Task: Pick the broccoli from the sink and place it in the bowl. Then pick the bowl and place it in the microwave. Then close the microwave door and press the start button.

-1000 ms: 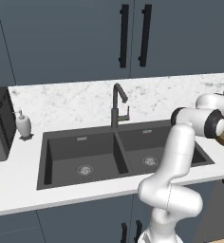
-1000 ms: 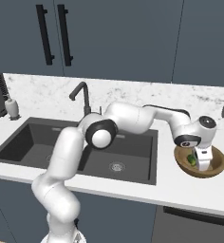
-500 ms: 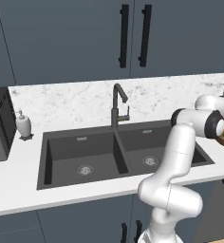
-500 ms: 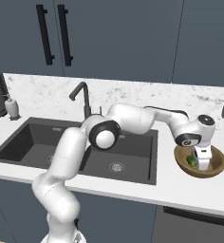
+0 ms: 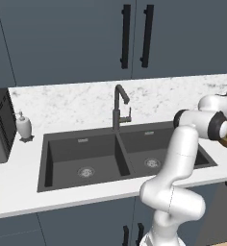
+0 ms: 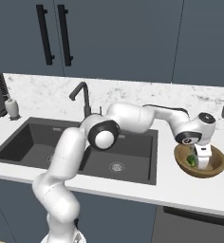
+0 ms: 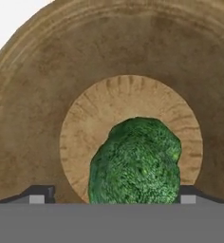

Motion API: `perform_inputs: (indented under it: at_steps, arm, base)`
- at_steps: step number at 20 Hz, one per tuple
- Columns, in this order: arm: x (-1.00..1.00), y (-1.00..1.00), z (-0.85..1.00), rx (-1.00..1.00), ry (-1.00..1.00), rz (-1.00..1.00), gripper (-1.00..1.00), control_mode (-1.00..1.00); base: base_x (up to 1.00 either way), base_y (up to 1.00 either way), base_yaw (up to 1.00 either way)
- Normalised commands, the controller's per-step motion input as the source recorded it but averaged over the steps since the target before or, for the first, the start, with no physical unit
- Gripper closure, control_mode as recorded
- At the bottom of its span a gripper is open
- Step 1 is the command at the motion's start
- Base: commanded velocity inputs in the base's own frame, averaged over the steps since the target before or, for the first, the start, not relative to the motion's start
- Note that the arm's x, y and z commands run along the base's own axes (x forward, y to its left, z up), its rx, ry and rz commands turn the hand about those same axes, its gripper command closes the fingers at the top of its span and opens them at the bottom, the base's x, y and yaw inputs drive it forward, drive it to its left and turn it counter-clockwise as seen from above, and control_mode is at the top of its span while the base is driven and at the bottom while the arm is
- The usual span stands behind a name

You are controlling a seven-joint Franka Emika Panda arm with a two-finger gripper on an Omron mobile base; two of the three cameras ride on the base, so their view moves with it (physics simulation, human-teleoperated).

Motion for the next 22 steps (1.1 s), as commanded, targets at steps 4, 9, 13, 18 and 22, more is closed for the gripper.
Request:
perform_inputs:
  at_steps: [4,9,13,18,22]
  arm:
    - [0.02,0.2,0.31,-0.04,-0.02,0.0,-1.0,-1.0]
    - [-0.14,0.42,0.46,-0.14,0.0,0.0,-1.0,-1.0]
    - [-0.1,0.53,0.1,-0.17,0.01,0.04,-1.0,-1.0]
    - [-0.32,0.39,0.0,-0.12,0.01,0.01,-1.0,-1.0]
    - [-0.21,0.26,0.08,-0.08,0.09,0.09,-1.0,-1.0]
  base:
    - [0.0,0.0,0.0]
    - [0.0,0.0,0.0]
    - [0.0,0.0,0.0]
    - [0.0,0.0,0.0]
    - [0.0,0.0,0.0]
